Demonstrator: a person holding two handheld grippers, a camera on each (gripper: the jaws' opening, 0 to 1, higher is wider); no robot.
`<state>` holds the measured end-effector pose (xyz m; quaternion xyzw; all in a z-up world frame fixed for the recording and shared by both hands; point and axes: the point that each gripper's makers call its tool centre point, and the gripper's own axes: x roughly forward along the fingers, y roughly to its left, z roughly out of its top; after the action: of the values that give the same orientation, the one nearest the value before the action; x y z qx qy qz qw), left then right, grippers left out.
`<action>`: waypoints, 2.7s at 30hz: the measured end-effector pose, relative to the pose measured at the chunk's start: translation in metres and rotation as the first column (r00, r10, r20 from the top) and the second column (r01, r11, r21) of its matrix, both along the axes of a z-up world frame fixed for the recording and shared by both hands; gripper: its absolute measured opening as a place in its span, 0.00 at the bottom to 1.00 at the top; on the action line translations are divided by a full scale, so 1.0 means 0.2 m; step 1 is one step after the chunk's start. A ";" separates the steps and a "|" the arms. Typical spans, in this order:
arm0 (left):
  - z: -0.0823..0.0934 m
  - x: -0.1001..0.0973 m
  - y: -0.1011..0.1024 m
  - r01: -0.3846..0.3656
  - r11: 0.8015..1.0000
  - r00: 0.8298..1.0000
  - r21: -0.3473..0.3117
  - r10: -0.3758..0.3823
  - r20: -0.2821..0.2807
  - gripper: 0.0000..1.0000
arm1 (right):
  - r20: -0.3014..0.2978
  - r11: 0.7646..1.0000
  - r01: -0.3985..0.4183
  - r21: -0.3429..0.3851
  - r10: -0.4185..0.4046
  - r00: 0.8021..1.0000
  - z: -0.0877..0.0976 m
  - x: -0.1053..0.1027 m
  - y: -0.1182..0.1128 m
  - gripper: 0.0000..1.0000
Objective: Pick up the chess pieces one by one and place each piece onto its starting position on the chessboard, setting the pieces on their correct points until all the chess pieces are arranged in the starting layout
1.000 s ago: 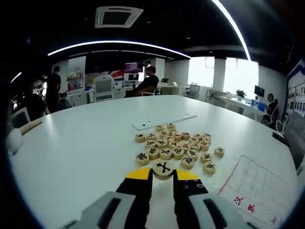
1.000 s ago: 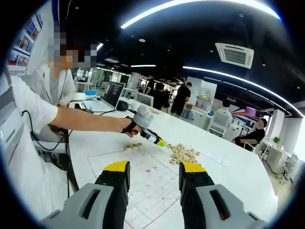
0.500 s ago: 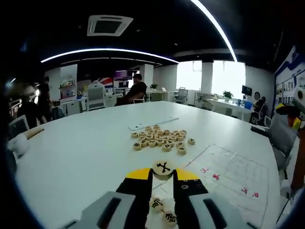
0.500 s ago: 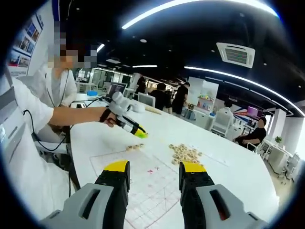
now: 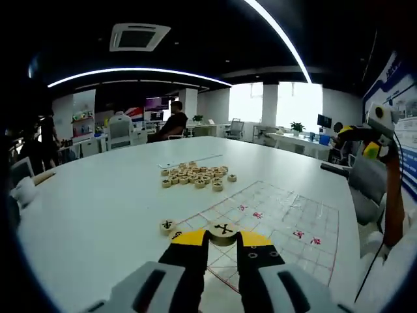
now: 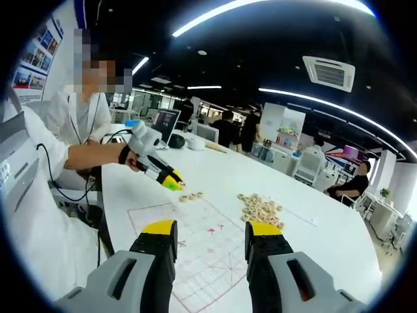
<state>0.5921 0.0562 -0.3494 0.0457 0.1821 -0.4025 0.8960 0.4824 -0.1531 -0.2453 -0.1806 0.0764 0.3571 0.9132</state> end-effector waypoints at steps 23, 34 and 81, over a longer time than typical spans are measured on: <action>-0.27 0.05 0.10 -0.063 0.996 0.993 0.065 0.069 -0.091 0.20 | 0.010 1.000 0.014 0.009 -0.014 1.000 0.02 0.00 -0.02 0.42; -0.28 0.04 0.08 -0.060 0.996 0.993 0.064 0.066 -0.097 0.28 | 0.010 1.000 0.014 0.008 -0.014 1.000 0.02 0.00 -0.02 0.42; -0.11 1.03 -0.26 -0.148 0.984 0.988 0.100 0.143 0.057 0.41 | 0.006 1.000 0.004 -0.001 -0.004 1.000 0.00 0.01 -0.01 0.42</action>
<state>0.7982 0.0036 -0.3706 0.0888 0.1835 -0.3247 0.9236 0.4839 -0.1551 -0.2443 -0.1819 0.0741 0.3548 0.9141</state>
